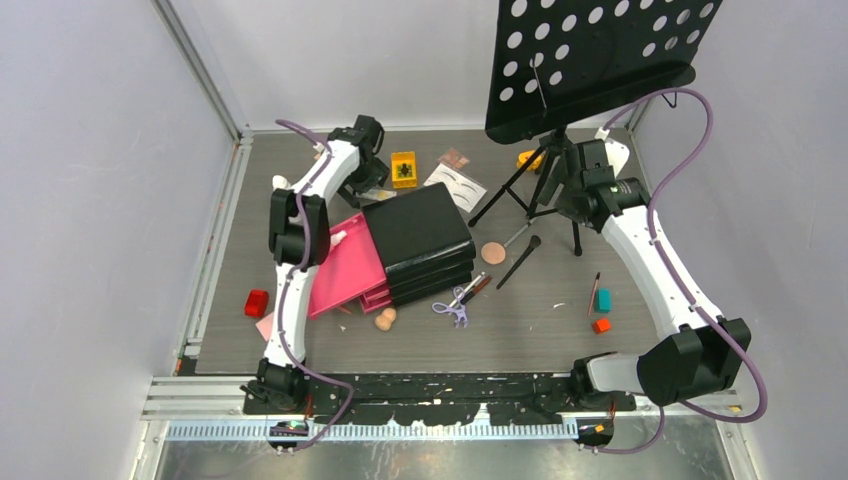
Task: Organize the makeup
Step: Pick up the makeup from the center of the board.
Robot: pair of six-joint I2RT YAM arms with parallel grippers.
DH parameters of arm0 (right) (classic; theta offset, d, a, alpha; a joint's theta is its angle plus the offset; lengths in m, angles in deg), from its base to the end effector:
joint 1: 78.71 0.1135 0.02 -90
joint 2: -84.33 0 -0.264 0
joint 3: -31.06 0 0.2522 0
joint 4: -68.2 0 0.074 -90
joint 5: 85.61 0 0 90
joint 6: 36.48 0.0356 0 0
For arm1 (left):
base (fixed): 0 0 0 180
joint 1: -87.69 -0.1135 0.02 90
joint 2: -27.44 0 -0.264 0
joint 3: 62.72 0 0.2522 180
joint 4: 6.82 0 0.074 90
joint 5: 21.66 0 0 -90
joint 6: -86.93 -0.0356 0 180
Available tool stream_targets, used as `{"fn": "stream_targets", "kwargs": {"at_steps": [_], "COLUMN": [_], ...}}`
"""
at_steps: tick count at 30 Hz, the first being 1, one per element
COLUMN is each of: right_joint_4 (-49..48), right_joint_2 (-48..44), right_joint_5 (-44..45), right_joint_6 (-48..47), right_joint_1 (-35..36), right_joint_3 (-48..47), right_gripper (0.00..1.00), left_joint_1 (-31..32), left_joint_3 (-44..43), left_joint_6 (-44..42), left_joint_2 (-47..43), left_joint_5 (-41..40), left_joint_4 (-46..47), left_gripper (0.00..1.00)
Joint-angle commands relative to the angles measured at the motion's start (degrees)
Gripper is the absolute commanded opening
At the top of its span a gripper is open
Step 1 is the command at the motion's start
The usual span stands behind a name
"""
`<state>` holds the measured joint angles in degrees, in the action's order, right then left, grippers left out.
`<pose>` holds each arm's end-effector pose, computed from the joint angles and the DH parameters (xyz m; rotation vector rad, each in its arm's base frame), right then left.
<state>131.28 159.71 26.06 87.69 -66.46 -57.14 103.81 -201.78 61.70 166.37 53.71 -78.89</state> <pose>0.2644 0.0440 0.3426 0.6096 2.2885 -0.0791 0.4875 -0.1315 0.1844 -1.1788 2.4721 -0.0148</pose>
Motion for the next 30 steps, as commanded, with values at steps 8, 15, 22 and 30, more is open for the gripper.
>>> {"fn": "stream_targets", "kwargs": {"at_steps": [8,15,22,30], "right_joint_4": [-0.4,-0.5,-2.0,-3.6], "right_joint_2": [-0.5,-0.5,-0.3,0.9], "right_joint_5": [-0.2,0.3,-0.3,-1.5], "right_joint_6": [-2.4,-2.4,-1.9,-2.0], "right_joint_1": [-1.0,-1.4,-1.6,-1.8], "right_joint_3": [-2.3,-2.4,-1.8,-1.9], "right_gripper": [0.92,0.92,0.91,0.90], "left_joint_1": [0.2,0.1,-0.1,-1.1], "left_joint_3": [-5.8,-3.7,-8.0,-13.0], "left_joint_6": [5.4,3.8,-1.1,-9.8], "left_joint_2": [3.8,1.9,-0.3,-4.5], "left_joint_5": [-4.6,-4.3,-4.6,-5.5], "left_joint_4": [-4.0,-3.2,-2.5,-0.4], "left_gripper": [0.72,0.44,0.38,0.36]}}
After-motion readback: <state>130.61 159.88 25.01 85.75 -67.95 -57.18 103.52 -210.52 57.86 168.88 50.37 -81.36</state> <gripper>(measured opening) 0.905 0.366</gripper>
